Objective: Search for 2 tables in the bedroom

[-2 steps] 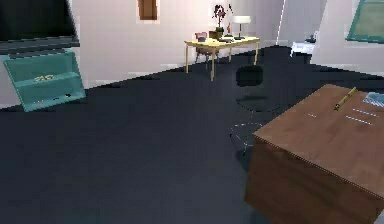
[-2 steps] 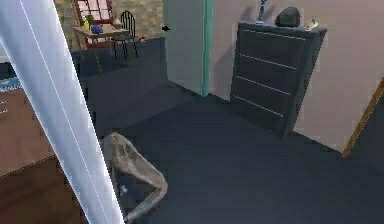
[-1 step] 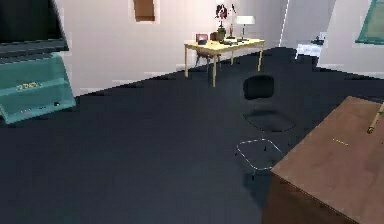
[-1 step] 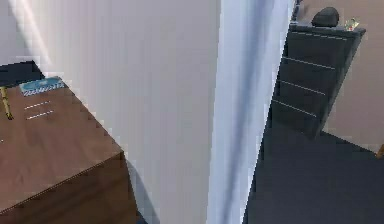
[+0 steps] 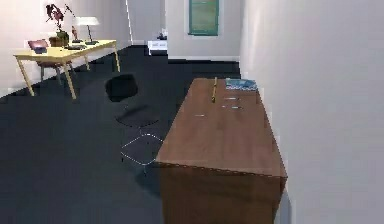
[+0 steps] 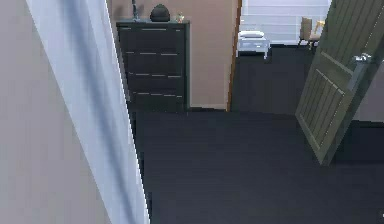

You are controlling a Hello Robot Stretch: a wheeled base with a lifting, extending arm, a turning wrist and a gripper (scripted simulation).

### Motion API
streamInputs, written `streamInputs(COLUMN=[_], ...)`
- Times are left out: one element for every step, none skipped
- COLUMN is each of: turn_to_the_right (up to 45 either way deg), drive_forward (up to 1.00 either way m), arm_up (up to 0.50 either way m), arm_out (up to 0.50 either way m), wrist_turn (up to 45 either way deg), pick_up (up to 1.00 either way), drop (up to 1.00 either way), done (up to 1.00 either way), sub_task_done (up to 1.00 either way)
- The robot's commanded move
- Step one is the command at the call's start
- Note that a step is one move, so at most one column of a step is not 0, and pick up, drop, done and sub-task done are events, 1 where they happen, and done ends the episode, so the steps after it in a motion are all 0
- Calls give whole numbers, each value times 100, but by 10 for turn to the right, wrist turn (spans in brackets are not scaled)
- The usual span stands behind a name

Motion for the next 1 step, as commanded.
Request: streamInputs(turn_to_the_right=[0], drive_forward=[15], arm_up=[0], arm_out=[0], wrist_turn=[0], pick_up=[0], drop=[0], done=[0], sub_task_done=[0])
